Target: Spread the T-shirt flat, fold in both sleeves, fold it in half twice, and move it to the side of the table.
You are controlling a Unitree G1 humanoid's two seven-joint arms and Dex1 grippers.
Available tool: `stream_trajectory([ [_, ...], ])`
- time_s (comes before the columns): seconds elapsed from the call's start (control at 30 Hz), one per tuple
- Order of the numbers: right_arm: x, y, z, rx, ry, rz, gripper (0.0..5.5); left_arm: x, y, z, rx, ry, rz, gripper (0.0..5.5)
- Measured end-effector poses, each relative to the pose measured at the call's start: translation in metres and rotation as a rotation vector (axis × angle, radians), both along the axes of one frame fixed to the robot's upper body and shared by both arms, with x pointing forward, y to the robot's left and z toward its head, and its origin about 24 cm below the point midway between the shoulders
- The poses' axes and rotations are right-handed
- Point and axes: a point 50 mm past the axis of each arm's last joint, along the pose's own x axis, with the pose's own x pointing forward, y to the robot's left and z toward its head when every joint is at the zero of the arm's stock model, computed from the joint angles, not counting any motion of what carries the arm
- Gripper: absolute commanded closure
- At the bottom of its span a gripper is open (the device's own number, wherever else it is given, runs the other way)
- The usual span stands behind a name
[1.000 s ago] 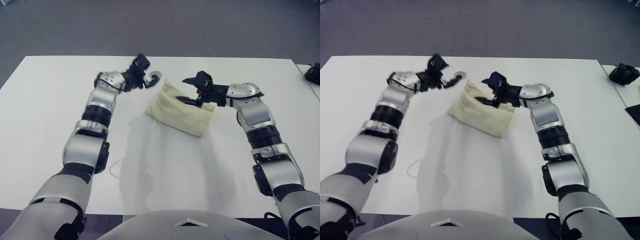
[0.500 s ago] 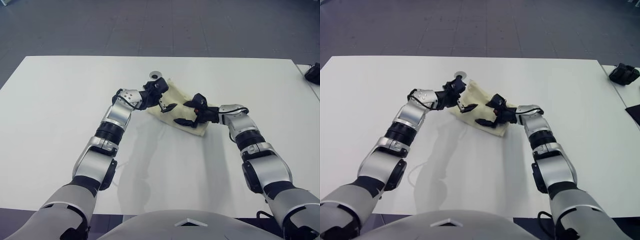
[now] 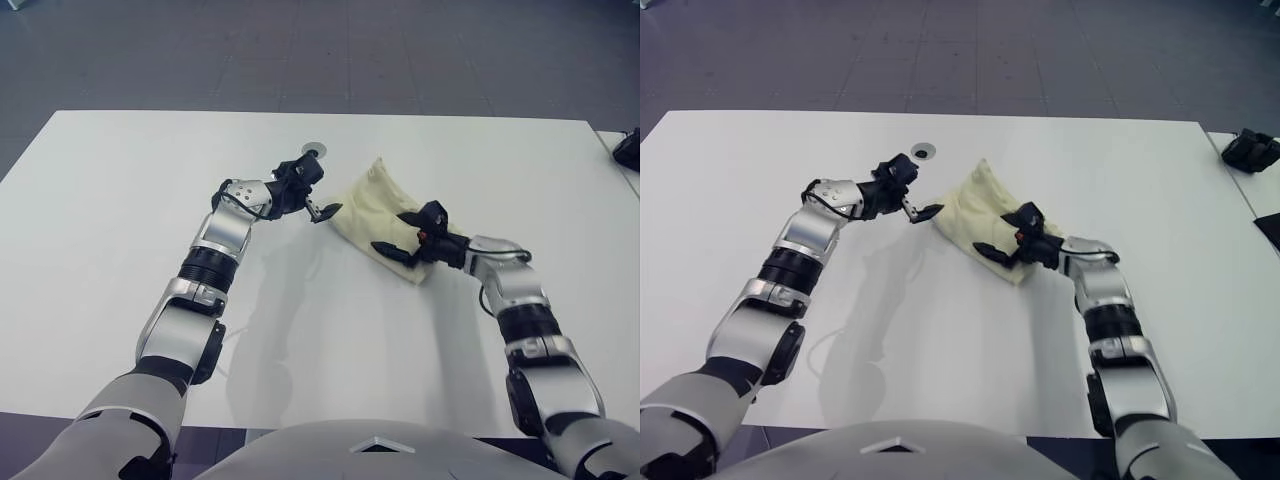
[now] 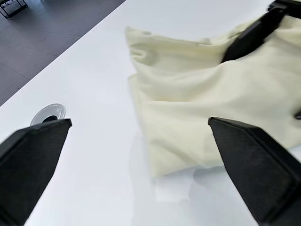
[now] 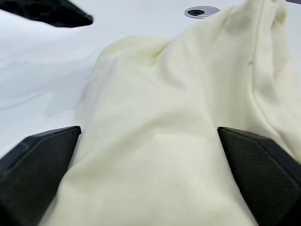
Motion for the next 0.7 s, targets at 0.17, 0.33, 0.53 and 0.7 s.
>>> stream_trajectory([
  [0.17,-0.069,-0.003,0.004,-0.030,0.074,0.076,0.13,-0.025,0.011,-0.010,0.002,0.012,0.019,0.10],
  [0.33,-0.080,0.001,0.026,-0.079,0.166,0.089,0.13,-0.064,0.032,-0.019,0.038,0.081,0.060,0.10],
  [0.53,-0.062,0.026,0.066,-0.039,0.052,0.157,0.13,-0.075,0.028,-0.010,0.053,0.078,0.028,0.10],
  [0.7,-0.042,0.021,0.065,-0.114,-0.030,0.061,0.13,-0.079,0.015,-0.009,0.034,0.088,-0.018,0.10],
])
